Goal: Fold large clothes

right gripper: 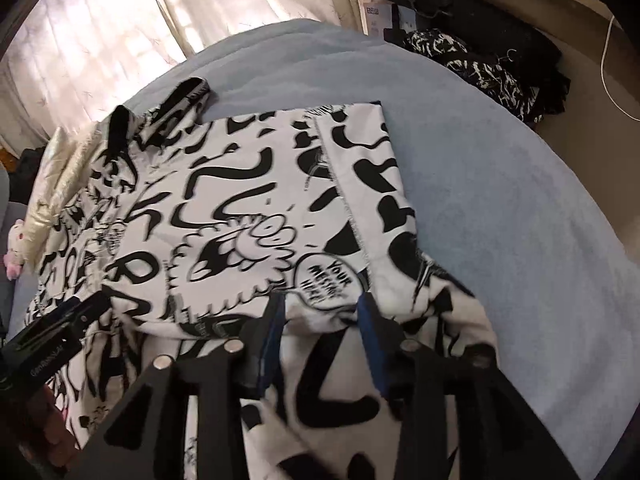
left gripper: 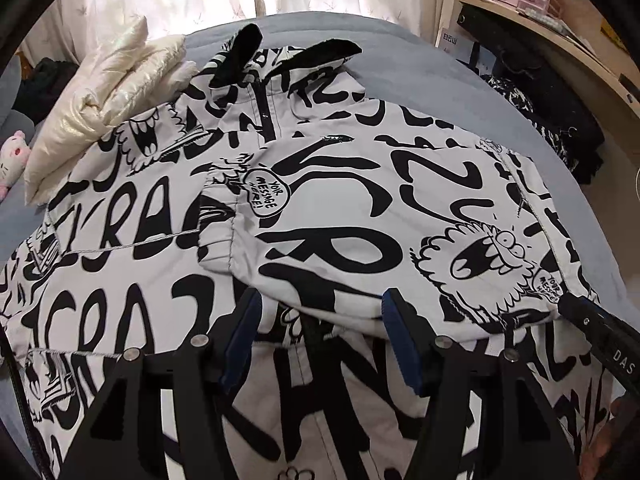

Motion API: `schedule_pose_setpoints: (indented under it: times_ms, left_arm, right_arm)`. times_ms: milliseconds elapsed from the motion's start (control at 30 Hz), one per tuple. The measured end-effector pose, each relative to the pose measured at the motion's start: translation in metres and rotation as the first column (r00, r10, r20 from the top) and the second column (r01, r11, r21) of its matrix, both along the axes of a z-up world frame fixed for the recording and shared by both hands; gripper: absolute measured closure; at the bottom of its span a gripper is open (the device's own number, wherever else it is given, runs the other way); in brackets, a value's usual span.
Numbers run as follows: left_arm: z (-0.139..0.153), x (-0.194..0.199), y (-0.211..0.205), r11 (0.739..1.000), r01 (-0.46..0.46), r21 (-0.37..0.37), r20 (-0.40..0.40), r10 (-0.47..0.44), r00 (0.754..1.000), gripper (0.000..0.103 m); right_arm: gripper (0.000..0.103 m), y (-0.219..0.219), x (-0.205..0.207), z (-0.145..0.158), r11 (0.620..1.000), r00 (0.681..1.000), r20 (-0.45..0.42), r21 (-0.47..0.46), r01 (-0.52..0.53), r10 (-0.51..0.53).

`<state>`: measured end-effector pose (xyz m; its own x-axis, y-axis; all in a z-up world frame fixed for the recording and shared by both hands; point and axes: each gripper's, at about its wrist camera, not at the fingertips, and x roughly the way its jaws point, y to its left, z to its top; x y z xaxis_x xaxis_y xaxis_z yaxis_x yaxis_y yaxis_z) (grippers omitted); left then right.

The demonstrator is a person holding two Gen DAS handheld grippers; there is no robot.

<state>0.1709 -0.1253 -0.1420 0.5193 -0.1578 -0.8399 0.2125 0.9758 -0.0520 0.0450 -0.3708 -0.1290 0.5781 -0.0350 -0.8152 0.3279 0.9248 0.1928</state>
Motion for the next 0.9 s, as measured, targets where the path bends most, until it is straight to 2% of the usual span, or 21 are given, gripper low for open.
schedule_pose_setpoints:
  times_ms: [200,467,900]
  left_arm:
    - [0.011,-0.018,0.011,0.999,-0.029,-0.029,0.0,0.03,1.0,0.041]
    - [0.016,-0.046,0.026,0.999,-0.038,-0.028,-0.016,0.037,0.999,0.041]
    - [0.043,-0.095,0.098,0.991,-0.125,-0.053,0.026,0.126,0.992,0.038]
  right_arm:
    - [0.064,0.014,-0.017,0.008,0.999,1.0,0.023,0.044,-0.014,0.013]
    - [0.064,0.035,-0.035,0.015,0.996,0.999,0.019,0.069,-0.051,0.05]
    - [0.064,0.088,-0.061,0.037,0.99,0.988,0.07,0.022,-0.136,0.135]
